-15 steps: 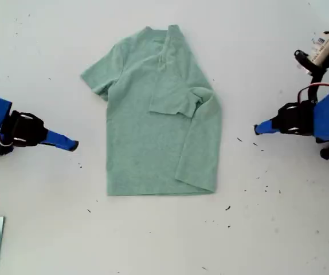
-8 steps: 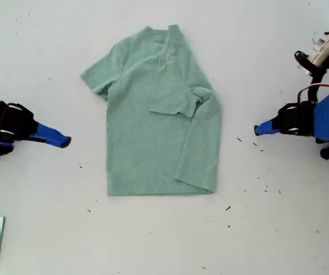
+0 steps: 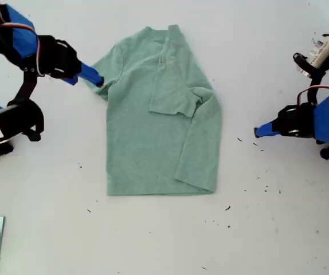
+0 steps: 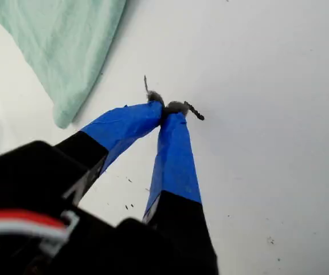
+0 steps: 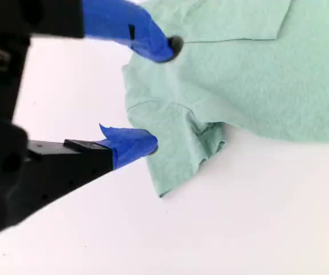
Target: Fold t shirt
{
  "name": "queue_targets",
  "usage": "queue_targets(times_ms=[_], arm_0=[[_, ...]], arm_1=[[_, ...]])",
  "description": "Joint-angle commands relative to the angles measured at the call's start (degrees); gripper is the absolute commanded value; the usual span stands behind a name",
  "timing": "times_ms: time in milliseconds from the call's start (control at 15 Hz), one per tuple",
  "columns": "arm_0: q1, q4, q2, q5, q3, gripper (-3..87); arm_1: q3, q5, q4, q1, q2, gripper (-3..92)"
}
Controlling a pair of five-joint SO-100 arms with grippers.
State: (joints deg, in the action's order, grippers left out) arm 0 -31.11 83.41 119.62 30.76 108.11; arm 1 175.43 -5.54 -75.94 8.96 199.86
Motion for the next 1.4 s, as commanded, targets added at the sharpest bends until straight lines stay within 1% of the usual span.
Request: queue_targets(times_ms=[0, 133, 333, 533, 733, 800, 867, 933, 1000, 1133, 1333], arm_0=[[-5.19, -0.35, -2.20, 3.78, -3.16, 29.7], [-9.76, -2.20, -3.08, 5.36, -1.41, 28.4], [-15.29, -9.76, -8.88, 8.35, 3.52, 28.0], [-17.05, -19.51, -18.72, 8.44, 7.73, 27.3], [-15.38, -24.79, -30.15, 6.86, 8.17, 24.5], [-14.24, -25.93, -31.99, 5.71, 8.26, 22.2], [-13.71, -26.72, -32.61, 5.63, 8.35, 16.7], [-13.71, -27.77, -32.70, 5.45, 8.79, 6.9], [-13.54, -28.74, -32.52, 5.63, 9.14, 1.8], [-11.51, -30.06, -26.98, 5.27, 9.76, 0.1], [-11.51, -26.72, -15.47, 4.92, 8.00, -0.2]], arm_1=[[2.81, -0.53, 0.00, -0.62, 0.70, 2.5], [2.81, -0.88, 0.00, -0.70, 0.70, 2.5], [2.81, -0.97, 0.00, -1.49, 0.70, 2.5], [2.81, -0.62, 0.00, -2.64, 0.70, 2.5], [2.81, -0.26, 0.00, -3.16, 0.70, 2.5], [2.81, -0.26, 0.00, -3.16, 0.70, 2.5], [2.81, -0.26, 0.00, -2.99, 0.70, 2.5], [2.81, -0.26, 0.00, -2.90, 0.70, 2.5], [2.81, -0.53, 0.00, -2.81, 0.70, 2.5], [2.81, -0.44, 0.00, -2.81, 0.70, 2.5], [2.81, 0.00, 0.00, -2.90, 0.70, 2.5]])
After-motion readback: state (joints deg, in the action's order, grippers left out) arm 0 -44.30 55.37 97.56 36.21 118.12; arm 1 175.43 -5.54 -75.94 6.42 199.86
